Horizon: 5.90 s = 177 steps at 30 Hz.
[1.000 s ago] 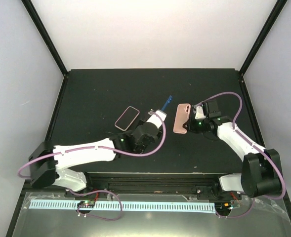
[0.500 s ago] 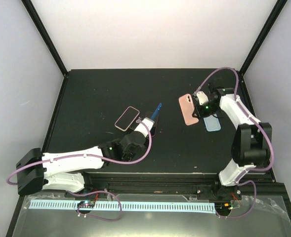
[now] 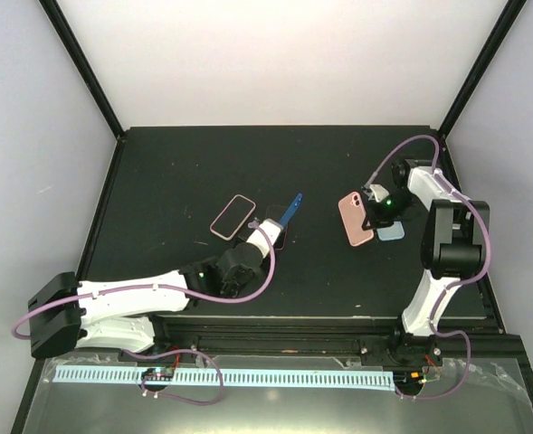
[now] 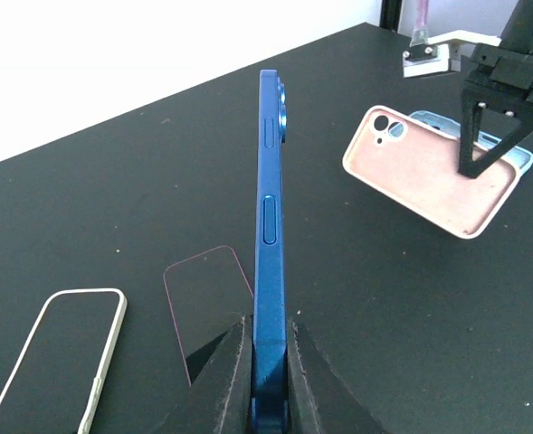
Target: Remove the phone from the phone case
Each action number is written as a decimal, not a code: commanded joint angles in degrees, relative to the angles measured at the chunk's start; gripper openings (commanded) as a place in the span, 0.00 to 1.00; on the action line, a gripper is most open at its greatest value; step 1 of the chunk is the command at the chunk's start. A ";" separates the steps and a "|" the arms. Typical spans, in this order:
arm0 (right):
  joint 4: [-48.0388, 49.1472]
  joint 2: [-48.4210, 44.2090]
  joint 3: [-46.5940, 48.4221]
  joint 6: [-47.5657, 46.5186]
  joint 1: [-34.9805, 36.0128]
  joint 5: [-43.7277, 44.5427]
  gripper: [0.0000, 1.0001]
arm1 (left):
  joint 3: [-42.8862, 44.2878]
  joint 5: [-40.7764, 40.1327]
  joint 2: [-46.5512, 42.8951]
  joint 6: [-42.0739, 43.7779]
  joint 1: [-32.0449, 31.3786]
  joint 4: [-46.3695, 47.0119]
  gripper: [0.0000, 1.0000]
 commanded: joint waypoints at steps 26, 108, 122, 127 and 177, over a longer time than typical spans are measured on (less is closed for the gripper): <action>12.10 -23.71 -12.43 4.16 -2.89 0.15 0.43 | 16.90 -1.87 21.24 -1.34 -0.56 -5.37 0.02; 24.90 -48.51 -27.25 3.26 -7.38 -4.15 0.47 | 29.40 30.38 37.18 -10.33 45.04 -27.45 0.99; 24.31 -47.70 -27.04 2.81 -7.37 -4.80 0.47 | 27.79 37.93 39.96 -3.18 46.32 -30.29 0.99; 24.18 -47.52 -27.02 2.92 -7.36 -4.97 0.47 | 24.32 37.85 37.40 -2.57 46.29 -30.10 0.99; -1.29 -37.60 -7.34 -10.01 0.88 -29.01 0.47 | 9.09 14.64 0.02 7.74 1.76 -17.41 0.51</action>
